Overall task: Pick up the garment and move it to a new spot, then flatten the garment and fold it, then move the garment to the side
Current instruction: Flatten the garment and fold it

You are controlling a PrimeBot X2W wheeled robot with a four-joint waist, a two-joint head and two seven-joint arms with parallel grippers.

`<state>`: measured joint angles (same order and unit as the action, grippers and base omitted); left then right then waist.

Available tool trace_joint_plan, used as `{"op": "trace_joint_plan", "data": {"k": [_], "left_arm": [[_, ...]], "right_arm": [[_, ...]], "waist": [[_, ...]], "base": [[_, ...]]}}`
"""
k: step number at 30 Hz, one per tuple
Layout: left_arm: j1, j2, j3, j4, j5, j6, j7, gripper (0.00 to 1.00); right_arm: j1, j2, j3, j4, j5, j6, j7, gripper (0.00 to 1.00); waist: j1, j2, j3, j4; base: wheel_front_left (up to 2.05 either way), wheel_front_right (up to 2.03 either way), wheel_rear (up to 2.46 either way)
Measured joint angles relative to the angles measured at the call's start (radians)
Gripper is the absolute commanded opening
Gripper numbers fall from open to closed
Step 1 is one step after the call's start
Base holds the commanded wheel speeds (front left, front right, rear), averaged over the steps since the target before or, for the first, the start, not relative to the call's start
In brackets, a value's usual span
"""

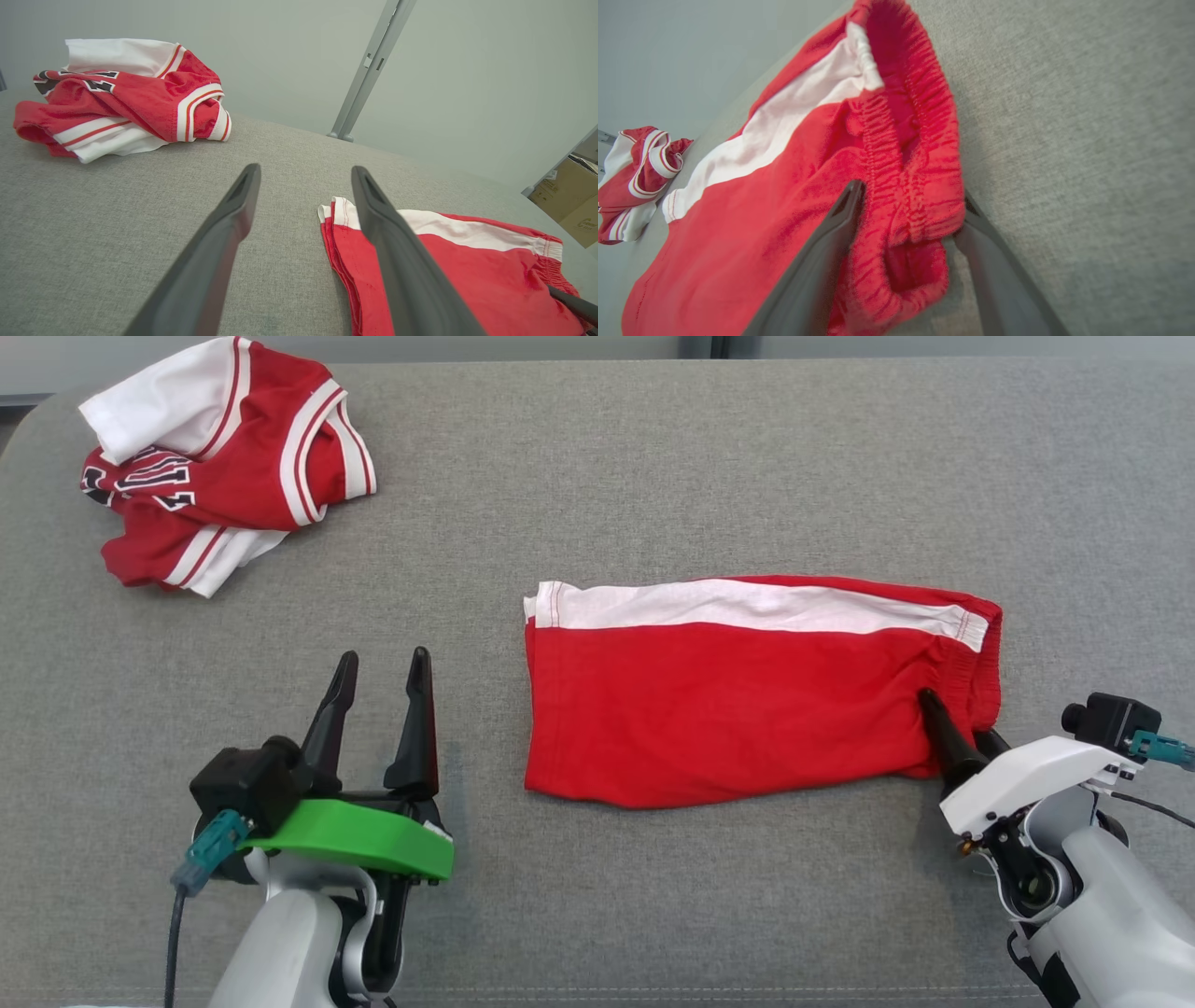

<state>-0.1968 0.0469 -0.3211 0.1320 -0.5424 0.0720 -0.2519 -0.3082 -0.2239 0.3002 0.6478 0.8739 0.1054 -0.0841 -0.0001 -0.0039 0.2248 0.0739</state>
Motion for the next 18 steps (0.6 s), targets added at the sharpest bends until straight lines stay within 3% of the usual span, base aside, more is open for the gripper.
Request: {"op": "trace_joint_plan", "data": {"k": [3,12,18], "left_arm": [[0.017,0.000,0.020,-0.018,0.002,0.002,0.000,1.00],[0.064,0.000,0.056,-0.046,0.020,0.009,0.000,1.00],[0.083,0.000,0.057,-0.061,0.020,0.009,0.000,1.00]], "right_arm": [[-0.003,0.002,0.000,0.000,0.002,0.000,0.000,0.00],[-0.006,-0.006,-0.007,0.002,0.025,0.009,-0.012,0.00],[-0.006,-0.075,-0.048,0.000,0.044,0.009,-0.023,0.00]], "waist": [[0.0000,0.0000,0.001,0.007],[0.0000,0.0000,-0.013,-0.011],[0.0000,0.0000,-0.027,-0.037]], "base": [[0.00,0.00,0.00],[0.00,0.00,0.00],[0.00,0.00,0.00]]}}
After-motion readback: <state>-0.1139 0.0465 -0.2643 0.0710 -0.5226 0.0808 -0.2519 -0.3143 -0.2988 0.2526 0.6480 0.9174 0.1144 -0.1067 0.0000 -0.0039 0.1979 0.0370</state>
